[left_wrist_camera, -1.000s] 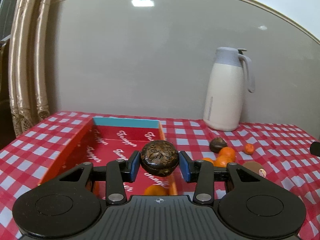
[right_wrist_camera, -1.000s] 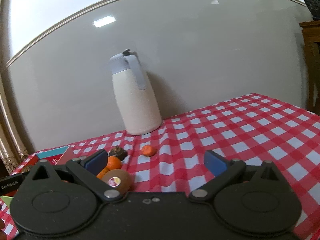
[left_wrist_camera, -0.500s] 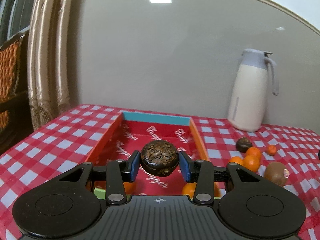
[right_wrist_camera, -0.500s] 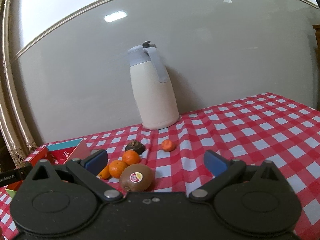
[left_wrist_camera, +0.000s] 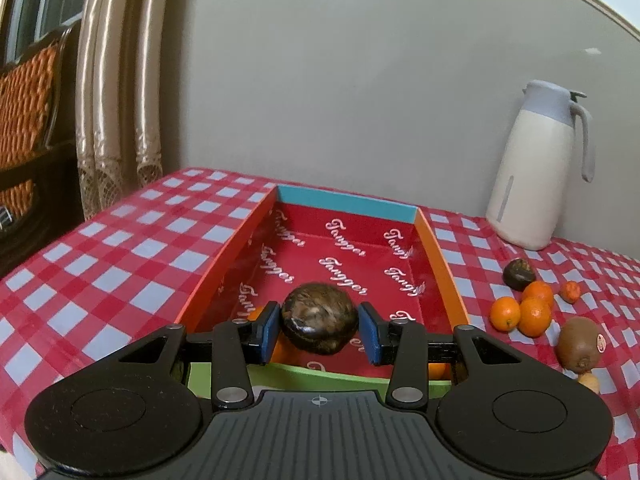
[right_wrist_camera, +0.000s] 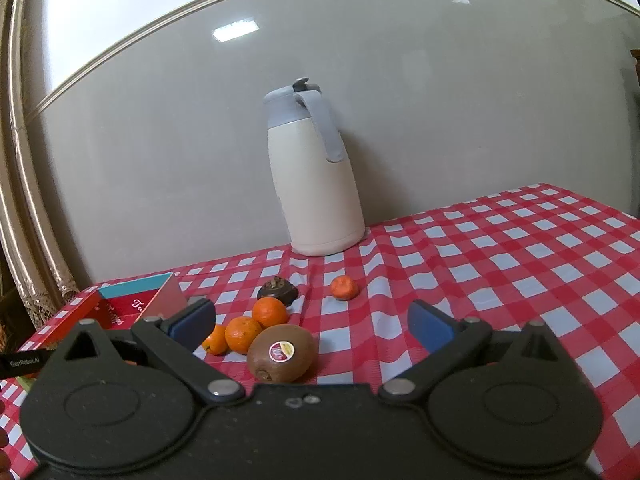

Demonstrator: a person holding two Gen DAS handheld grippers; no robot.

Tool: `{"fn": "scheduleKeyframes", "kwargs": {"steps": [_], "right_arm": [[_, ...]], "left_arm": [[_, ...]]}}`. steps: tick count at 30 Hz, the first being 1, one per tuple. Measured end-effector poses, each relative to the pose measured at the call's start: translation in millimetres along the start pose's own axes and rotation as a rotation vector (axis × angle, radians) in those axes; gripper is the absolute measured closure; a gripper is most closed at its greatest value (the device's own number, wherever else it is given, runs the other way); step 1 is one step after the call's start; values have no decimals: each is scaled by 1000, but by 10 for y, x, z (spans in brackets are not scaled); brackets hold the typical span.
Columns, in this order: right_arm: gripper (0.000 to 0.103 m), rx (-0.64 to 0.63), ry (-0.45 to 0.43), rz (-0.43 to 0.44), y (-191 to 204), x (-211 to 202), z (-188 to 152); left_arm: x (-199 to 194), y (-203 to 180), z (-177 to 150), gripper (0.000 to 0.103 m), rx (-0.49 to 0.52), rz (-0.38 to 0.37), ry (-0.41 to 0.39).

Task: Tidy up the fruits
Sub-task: 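Carry the passion fruit into the box and open the left gripper, then reach the right gripper to the small tan fruit and grasp it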

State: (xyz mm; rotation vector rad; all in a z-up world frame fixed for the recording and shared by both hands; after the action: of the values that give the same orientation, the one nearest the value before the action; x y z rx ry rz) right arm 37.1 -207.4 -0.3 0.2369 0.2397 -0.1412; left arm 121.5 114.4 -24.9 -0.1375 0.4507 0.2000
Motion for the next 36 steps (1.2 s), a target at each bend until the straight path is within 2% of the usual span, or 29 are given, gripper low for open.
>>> {"fn": "scheduleKeyframes", "kwargs": {"steps": [6,12,13,14,16,18,20,27,32,36], "right_arm": [[0,4,0,0,-9,-9,2],[0,5,3,2,-5,-6,0],[0,5,5,4,-1,-3,-2],[0,5,8,5,3,4,-3],[0,1,13,7,13,8,-12],[0,-1,17,12,23,15,-16],[0,-4,21,18,32,22,-20],[0,-41,70,71,139,73,-92],[1,-41,119,102,216,137,-165],[6,-56,148,116,288,182,-218]], "left_arm": [[-4,1,1,60,-4,15,-5],[-73,69,59,60,-28,30,-43],[-68,89,60,55,-37,30,-40],[-68,111,59,41,-47,38,-39],[-98,157,66,21,-64,63,-48],[-165,183,90,13,-63,79,-75],[-226,188,105,0,-53,83,-91],[-312,218,84,0,-22,66,-72],[-361,378,72,0,-56,88,-64],[-363,556,40,0,-96,113,-44]]}}
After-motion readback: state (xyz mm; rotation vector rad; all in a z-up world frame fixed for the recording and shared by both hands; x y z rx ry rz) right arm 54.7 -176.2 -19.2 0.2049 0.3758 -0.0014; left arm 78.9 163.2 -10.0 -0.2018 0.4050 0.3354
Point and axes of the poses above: each gripper's, at about its wrist camera, not at the fingertips, and x roughly the way its jaws point, y to its left, z to its top, the point moved 7 cm from there along x, roughly the way its jaws point, and after that the axes turned 2 degrees about -y, right-handed, at the moved point
